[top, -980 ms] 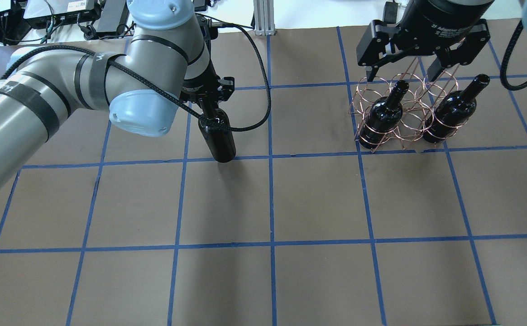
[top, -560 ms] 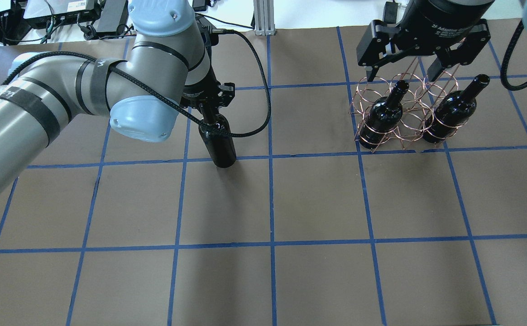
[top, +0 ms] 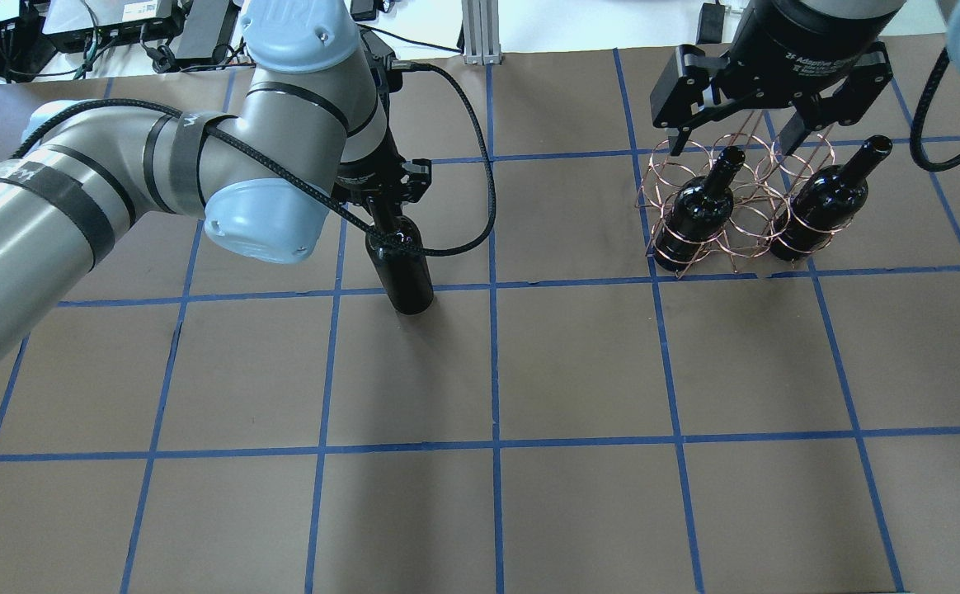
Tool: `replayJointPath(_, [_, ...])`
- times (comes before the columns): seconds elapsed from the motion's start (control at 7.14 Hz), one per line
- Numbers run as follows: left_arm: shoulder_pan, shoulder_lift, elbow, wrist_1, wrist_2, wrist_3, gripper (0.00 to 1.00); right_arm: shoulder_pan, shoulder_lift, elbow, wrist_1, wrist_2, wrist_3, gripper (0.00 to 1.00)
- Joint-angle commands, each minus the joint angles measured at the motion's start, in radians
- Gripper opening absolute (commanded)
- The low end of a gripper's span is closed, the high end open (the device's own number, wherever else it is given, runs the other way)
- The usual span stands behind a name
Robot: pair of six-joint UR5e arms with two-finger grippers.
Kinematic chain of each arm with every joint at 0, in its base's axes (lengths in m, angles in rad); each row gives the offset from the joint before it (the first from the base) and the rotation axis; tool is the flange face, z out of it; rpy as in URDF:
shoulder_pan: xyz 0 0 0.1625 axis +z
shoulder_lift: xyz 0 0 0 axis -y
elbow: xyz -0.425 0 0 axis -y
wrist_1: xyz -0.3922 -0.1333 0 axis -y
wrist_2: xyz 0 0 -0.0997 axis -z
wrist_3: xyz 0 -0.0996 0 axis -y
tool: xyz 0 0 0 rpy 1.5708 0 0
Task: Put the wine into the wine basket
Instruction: 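Carry the bottle toward the table center and set it upright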
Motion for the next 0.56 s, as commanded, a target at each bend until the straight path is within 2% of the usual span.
replayJointPath(0.0, [-0.009,-0.002,0.0,-0.002,0.003,0.001,0.0,0.0,0.004,0.001,0.0,-0.001,-0.002,1.0])
replayJointPath(0.14, [-0.009,-0.003,0.0,-0.004,0.004,0.002,0.12,0.0,0.003,0.001,-0.001,0.0,-0.002,1.0])
replayJointPath(0.28, [-0.009,-0.003,0.0,-0.005,0.004,0.007,0.99,-0.001,0.0,0.001,-0.003,0.011,-0.002,1.0])
replayJointPath(0.42, [-0.008,0.003,0.001,-0.014,0.009,0.007,1.0,-0.003,0.0,0.001,-0.003,0.013,-0.002,1.0])
